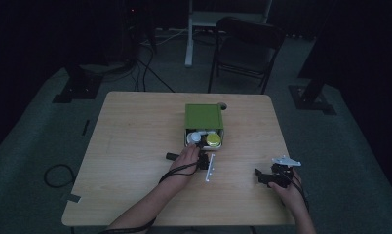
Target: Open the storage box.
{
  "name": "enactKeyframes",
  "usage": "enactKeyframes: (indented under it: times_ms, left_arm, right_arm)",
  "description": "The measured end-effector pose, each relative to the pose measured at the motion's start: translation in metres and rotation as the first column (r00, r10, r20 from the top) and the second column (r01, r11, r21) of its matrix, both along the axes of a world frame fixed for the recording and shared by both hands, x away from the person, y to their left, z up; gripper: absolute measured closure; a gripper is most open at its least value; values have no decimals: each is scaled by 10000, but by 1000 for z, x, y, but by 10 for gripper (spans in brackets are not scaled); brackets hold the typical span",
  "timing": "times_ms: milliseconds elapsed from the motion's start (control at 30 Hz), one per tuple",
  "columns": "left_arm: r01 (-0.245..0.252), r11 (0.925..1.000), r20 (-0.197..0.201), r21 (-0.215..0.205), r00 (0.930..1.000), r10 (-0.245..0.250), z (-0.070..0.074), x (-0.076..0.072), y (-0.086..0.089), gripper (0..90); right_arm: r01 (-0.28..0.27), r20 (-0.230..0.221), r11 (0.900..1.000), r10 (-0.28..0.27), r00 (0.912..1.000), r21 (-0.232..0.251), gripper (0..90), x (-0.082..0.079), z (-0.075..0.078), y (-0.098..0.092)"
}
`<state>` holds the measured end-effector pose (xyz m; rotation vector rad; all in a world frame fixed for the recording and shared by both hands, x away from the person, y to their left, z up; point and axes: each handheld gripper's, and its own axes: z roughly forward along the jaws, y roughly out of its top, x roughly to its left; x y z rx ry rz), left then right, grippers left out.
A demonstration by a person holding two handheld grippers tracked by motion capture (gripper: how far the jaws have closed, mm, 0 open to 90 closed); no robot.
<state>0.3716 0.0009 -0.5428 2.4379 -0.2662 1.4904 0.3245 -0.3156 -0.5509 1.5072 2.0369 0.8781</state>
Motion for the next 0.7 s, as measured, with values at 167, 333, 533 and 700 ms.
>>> enactKeyframes:
  times_ms: [167,333,533,700]
  left_arm:
    - [143,9999,-15,9,9999,-143,2,2,1,697]
    - [43,9998,-410,-194,9991,-51,6,2,0,722]
    - [50,9997,-448,-222,9990,-60,7,0,0,731]
    - [160,9997,-456,-165,9988,-167,7,-4,-1,732]
  right_arm:
    - [1,0,10000,-1,10000,-1,106,0,0,0]
    - [2,2,10000,-2,10000,-1,105,0,0,0]
    - [3,2,10000,-3,10000,0,106,0,0,0]
    - [2,-1,10000,-2,10000,1,105,0,0,0]
